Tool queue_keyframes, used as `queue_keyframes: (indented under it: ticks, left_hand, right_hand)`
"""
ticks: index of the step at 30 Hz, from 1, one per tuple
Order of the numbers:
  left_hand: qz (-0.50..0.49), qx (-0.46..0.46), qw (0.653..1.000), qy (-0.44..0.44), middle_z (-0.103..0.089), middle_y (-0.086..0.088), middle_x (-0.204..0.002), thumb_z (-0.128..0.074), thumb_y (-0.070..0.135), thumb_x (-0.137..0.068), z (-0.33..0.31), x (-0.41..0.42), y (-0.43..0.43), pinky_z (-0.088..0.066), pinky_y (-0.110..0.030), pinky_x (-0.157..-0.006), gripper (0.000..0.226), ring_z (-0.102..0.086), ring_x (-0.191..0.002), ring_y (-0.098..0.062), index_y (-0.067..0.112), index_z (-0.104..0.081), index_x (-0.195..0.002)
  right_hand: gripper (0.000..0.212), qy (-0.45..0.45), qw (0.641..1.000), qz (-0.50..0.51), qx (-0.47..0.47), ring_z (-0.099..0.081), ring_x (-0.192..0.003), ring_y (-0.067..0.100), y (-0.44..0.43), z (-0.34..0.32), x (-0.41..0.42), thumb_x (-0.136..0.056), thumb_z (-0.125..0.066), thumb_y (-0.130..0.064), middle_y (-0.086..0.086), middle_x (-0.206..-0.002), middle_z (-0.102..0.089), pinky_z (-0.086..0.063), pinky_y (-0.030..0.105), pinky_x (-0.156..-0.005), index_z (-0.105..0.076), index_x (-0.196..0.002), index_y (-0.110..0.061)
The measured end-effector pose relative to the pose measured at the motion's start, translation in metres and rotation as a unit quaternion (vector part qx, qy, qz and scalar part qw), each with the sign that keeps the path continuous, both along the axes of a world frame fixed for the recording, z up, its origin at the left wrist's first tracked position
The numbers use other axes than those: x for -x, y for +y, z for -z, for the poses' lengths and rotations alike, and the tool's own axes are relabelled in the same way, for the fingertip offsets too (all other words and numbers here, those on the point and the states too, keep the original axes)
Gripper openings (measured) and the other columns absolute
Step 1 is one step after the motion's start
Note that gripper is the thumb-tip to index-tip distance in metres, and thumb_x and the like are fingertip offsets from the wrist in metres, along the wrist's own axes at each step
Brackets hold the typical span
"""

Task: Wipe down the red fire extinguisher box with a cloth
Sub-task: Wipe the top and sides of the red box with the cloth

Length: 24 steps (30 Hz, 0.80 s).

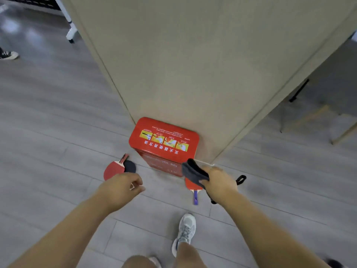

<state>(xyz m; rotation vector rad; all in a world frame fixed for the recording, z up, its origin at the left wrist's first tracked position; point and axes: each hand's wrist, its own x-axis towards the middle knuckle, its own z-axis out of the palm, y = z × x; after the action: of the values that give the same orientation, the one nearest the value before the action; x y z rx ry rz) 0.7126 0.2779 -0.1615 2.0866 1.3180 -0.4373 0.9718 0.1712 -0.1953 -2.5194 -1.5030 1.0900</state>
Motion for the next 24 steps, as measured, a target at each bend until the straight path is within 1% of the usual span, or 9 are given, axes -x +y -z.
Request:
queue_keyframes:
  ticks: [5, 7, 11, 14, 17, 19, 21, 22, 24]
  left_hand:
    - [0.042, 0.013, 0.999, 0.009, -0.057, 0.016, -0.085, -0.057, 0.042, -0.089, 0.040, -0.014, 0.060, -0.042, -0.013, -0.064, 0.016, -0.055, -0.076, -0.002, 0.028, -0.061, -0.096]
    - [0.050, 0.029, 0.998, 0.000, -0.057, 0.014, -0.087, -0.058, 0.040, -0.089, 0.056, -0.019, 0.085, -0.047, -0.016, -0.067, 0.018, -0.054, -0.071, -0.002, 0.025, -0.062, -0.099]
    - [0.077, 0.058, 0.995, -0.015, -0.060, 0.013, -0.094, -0.060, 0.038, -0.088, 0.089, -0.022, 0.129, -0.047, -0.019, -0.075, 0.019, -0.059, -0.088, -0.006, 0.024, -0.062, -0.102]
    - [0.095, 0.062, 0.993, -0.033, -0.057, 0.017, -0.094, -0.061, 0.040, -0.087, 0.115, -0.022, 0.157, -0.054, -0.028, -0.078, 0.019, -0.059, -0.086, -0.006, 0.028, -0.061, -0.102]
    - [0.147, 0.040, 0.987, -0.041, -0.053, 0.013, -0.104, -0.060, 0.040, -0.087, 0.144, -0.023, 0.176, -0.044, -0.021, -0.084, 0.030, -0.051, -0.093, -0.006, 0.026, -0.060, -0.114]
    - [0.175, 0.006, 0.982, -0.075, -0.055, 0.006, -0.118, -0.062, 0.040, -0.086, 0.166, -0.027, 0.187, -0.043, -0.027, -0.094, 0.039, -0.050, -0.109, -0.013, 0.023, -0.058, -0.122]
    - [0.186, -0.021, 0.979, -0.076, -0.052, -0.001, -0.130, -0.063, 0.040, -0.085, 0.186, -0.029, 0.194, -0.040, -0.039, -0.103, 0.050, -0.044, -0.123, -0.023, 0.020, -0.054, -0.130]
    - [0.195, -0.042, 0.977, -0.069, -0.050, -0.004, -0.134, -0.064, 0.040, -0.084, 0.195, -0.030, 0.198, -0.040, -0.045, -0.104, 0.055, -0.041, -0.127, -0.028, 0.018, -0.052, -0.132]
    - [0.227, -0.085, 0.968, -0.066, -0.048, -0.011, -0.138, -0.065, 0.045, -0.082, 0.213, -0.033, 0.202, -0.040, -0.055, -0.102, 0.062, -0.038, -0.129, -0.037, 0.015, -0.051, -0.134]
  right_hand:
    - [0.028, -0.024, 1.000, 0.019, -0.006, -0.059, -0.090, 0.026, 0.053, 0.032, -0.008, -0.092, -0.044, -0.018, 0.000, -0.104, -0.057, -0.047, 0.032, -0.067, -0.055, -0.113, -0.031]
    - [0.030, -0.042, 0.998, 0.033, -0.019, -0.058, -0.094, 0.027, 0.072, 0.045, -0.010, -0.092, -0.045, -0.017, 0.001, -0.106, -0.057, -0.046, 0.032, -0.069, -0.054, -0.117, -0.030]
    - [0.031, -0.084, 0.993, 0.069, -0.035, -0.057, -0.096, 0.029, 0.108, 0.074, -0.006, -0.093, -0.049, -0.022, 0.004, -0.107, -0.057, -0.046, 0.034, -0.075, -0.052, -0.124, -0.028]
    - [0.033, -0.139, 0.981, 0.112, -0.081, -0.055, -0.096, 0.032, 0.128, 0.101, 0.002, -0.090, -0.052, -0.018, 0.006, -0.106, -0.059, -0.041, 0.037, -0.080, -0.054, -0.123, -0.023]
    - [0.041, -0.161, 0.973, 0.104, -0.131, -0.058, -0.090, 0.037, 0.138, 0.138, 0.018, -0.081, -0.062, -0.007, 0.011, -0.101, -0.062, -0.041, 0.042, -0.076, -0.060, -0.120, -0.018]
    - [0.051, -0.149, 0.980, 0.083, -0.103, -0.056, -0.103, 0.037, 0.140, 0.159, 0.031, -0.084, -0.063, -0.013, 0.010, -0.115, -0.059, -0.041, 0.045, -0.083, -0.051, -0.132, -0.022]
    - [0.061, -0.137, 0.990, 0.033, -0.018, -0.043, -0.121, 0.029, 0.138, 0.180, 0.042, -0.093, -0.055, -0.031, 0.002, -0.135, -0.044, -0.036, 0.043, -0.097, -0.026, -0.147, -0.030]
    - [0.064, -0.144, 0.989, 0.013, -0.006, -0.040, -0.123, 0.027, 0.136, 0.188, 0.047, -0.094, -0.052, -0.037, 0.001, -0.136, -0.040, -0.034, 0.042, -0.099, -0.020, -0.149, -0.032]
    - [0.066, -0.168, 0.985, -0.010, -0.049, -0.047, -0.111, 0.029, 0.136, 0.196, 0.053, -0.087, -0.061, -0.045, 0.005, -0.121, -0.046, -0.040, 0.046, -0.091, -0.031, -0.145, -0.032]
